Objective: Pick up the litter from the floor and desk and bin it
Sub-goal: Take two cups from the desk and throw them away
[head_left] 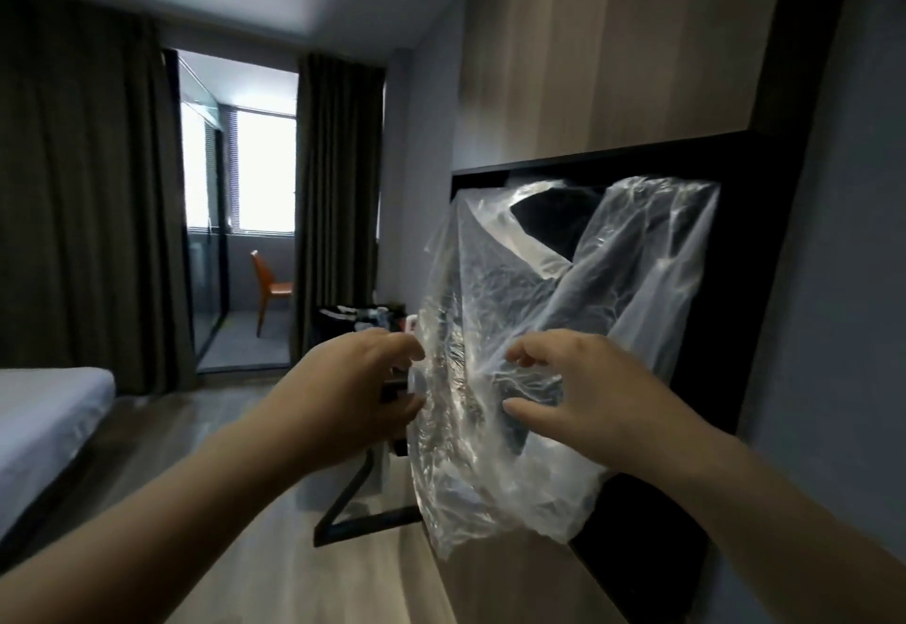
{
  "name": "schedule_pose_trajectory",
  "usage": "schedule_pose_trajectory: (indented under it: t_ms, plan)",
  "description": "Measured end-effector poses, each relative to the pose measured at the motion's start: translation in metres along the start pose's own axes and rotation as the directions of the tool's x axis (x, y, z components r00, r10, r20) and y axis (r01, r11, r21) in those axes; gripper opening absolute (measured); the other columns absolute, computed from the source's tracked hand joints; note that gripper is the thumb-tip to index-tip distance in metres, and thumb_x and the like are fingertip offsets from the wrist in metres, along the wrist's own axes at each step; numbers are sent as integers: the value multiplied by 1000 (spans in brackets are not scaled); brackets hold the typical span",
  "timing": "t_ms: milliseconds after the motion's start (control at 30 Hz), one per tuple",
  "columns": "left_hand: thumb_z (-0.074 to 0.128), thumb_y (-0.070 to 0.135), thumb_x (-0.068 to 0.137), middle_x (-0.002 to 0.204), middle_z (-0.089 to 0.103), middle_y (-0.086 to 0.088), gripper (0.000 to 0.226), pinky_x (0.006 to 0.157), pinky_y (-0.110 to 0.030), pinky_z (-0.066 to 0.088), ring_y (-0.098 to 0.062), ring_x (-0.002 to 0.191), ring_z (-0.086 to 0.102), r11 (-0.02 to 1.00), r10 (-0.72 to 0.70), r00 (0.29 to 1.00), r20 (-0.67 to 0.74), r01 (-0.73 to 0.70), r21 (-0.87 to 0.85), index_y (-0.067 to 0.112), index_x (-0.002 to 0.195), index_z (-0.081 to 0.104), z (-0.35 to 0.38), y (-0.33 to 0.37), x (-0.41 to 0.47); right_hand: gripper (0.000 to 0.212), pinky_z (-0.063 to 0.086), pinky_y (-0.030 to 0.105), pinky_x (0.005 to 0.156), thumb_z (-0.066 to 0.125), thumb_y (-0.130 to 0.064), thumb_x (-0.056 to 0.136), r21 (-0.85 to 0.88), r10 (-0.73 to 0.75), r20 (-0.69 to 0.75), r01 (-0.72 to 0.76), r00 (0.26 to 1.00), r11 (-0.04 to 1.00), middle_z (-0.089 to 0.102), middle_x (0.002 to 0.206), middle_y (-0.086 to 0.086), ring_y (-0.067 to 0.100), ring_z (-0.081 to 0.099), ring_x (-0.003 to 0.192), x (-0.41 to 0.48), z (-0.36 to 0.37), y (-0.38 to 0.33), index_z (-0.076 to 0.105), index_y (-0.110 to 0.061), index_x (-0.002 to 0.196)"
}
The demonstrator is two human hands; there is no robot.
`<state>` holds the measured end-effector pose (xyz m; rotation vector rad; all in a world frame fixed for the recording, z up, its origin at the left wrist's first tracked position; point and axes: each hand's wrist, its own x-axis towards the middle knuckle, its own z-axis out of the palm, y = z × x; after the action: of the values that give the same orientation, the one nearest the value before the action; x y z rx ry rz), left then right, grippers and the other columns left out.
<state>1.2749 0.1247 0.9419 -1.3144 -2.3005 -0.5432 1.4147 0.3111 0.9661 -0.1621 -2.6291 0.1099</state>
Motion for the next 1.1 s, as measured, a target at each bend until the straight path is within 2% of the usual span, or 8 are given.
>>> schedule_pose_trajectory:
  t_ms: [233,467,567,933,1100]
  plan:
    - [63,44,84,111,59,15,37,86,-24,52,-2,99,57,990,-87,996,-21,89,106,34,118,56,21,-58,69,47,47,28,95,65,-48,82,60,-114,-22,115,993,992,61,119,-13,4,55,109,109,44,40,56,-31,125]
    - [61,46,85,113,58,15,40,87,-17,47,0,101,54,976,-162,986,-29,165,144,33,122,54,45,-128,121,46,45,27,94,63,-48,84,87,-211,-10,211,977,974,60,120,-13,5,54,111,209,96,56,55,-31,126]
    - [61,46,85,114,58,13,42,88,-20,48,-2,101,55,972,-176,984,-31,178,156,31,123,53,56,-166,141,45,46,26,92,62,-48,84,98,-244,-1,243,970,965,59,120,-15,4,55,108,251,123,52,55,-31,126]
    - [60,48,85,117,58,15,44,87,-19,48,-1,102,55,972,-179,983,-48,185,148,33,125,53,79,-356,219,43,45,26,91,61,-51,84,66,-247,-13,247,969,967,60,118,-14,8,53,110,423,225,16,55,-31,123]
    - [59,48,85,118,58,16,45,88,-17,46,0,104,54,975,-180,983,-36,183,128,33,126,52,97,-438,255,44,41,19,84,60,-50,83,76,-223,4,222,975,972,58,116,-19,3,52,109,496,274,6,54,-34,123]
